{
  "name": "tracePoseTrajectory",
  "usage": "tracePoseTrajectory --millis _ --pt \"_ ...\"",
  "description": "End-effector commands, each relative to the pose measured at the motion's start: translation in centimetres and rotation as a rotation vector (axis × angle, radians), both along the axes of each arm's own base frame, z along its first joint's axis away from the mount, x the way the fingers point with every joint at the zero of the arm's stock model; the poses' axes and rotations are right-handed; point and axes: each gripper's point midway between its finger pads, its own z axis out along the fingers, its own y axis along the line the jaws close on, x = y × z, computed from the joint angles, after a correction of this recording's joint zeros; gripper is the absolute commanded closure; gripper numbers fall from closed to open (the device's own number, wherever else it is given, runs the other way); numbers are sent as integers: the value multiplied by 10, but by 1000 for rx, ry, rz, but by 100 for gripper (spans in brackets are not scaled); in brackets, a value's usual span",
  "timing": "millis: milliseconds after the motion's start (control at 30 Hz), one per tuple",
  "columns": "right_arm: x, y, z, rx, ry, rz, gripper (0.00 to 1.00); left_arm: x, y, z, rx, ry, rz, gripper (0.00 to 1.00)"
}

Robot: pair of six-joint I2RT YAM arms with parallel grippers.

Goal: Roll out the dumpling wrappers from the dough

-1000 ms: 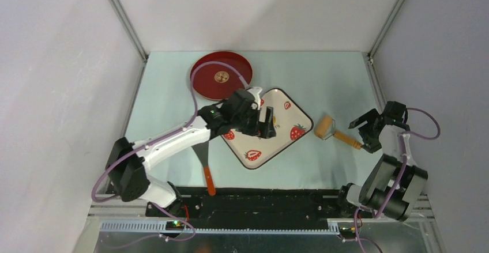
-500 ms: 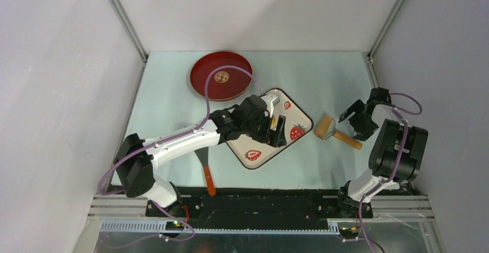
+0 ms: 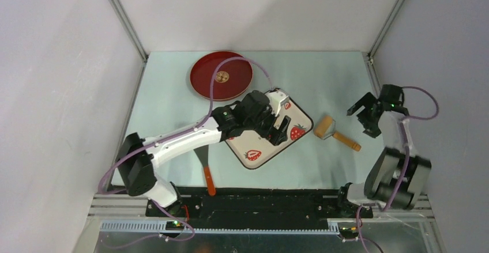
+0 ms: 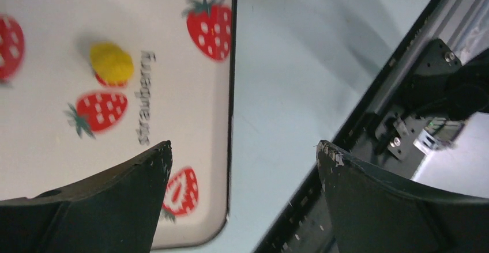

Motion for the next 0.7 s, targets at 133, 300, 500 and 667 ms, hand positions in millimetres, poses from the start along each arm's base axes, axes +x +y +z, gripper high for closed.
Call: tracePoseTrajectory --millis 133,300,500,667 --pt "-30 -4 98 -70 -295 -93 1 50 -80 1 56 -295 -297 2" --pt "-43 8 100 -9 -304 -81 1 50 -129 -21 67 -397 -514 2" --pt "-46 7 93 51 -287 -74 1 44 -175 -42 53 -468 -662 6" --pt "-46 3 81 75 -249 -69 3 47 -201 -57 85 -545 -693 6"
